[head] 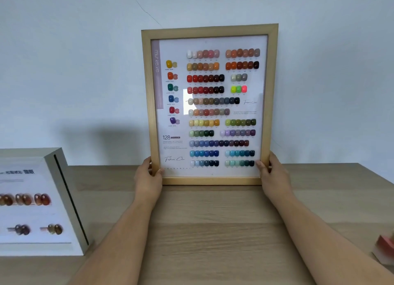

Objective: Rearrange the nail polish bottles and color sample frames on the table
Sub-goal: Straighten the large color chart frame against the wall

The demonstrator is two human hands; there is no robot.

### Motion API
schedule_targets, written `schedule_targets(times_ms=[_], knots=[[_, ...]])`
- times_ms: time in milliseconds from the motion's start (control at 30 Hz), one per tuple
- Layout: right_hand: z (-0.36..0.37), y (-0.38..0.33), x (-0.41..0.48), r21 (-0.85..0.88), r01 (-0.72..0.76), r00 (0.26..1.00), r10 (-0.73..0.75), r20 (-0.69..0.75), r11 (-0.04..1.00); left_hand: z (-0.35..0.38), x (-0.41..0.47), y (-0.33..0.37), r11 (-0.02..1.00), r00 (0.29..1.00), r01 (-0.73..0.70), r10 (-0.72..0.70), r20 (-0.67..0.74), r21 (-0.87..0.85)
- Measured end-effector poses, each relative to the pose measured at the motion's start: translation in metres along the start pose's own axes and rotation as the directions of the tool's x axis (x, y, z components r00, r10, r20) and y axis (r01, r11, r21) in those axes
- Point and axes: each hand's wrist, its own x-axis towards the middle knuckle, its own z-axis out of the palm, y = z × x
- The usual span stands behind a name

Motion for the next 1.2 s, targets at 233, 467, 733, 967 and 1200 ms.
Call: schedule_targets(times_ms=[233, 467, 733, 967, 1200], knots=[[-0.007, -0.002, -0.008, 0.028, 0.001, 0.998, 0.0, -0.055, 1.0, -0.008, -0.006, 0.008, 0.999, 0.995, -0.042, 0.04, -0.092, -0.022], [-0.007, -0.005, -0.009, -0.049, 0.046, 0.998, -0.049, -0.05, 0.998, -0.014, -0.009, 0.011, 0.998, 0.994, -0.07, 0.07, -0.086, 0.002], [-0.007, -0.009, -0.011, -0.099, 0.053, 0.996, -0.059, -0.061, 0.994, -0.014, -0.01, 0.011, 0.999, 0.996, -0.048, 0.048, -0.079, 0.005], [-0.007, -0.009, -0.01, -0.132, 0.072, 0.993, -0.083, -0.079, 0.989, -0.014, -0.01, 0.014, 0.984, 0.986, -0.149, 0.155, -0.061, 0.097], [-0.006, -0.006, -0.007, -0.127, 0.053, 0.995, -0.063, -0.074, 0.991, -0.013, -0.009, 0.015, 0.972, 0.985, -0.159, 0.168, -0.041, 0.171]])
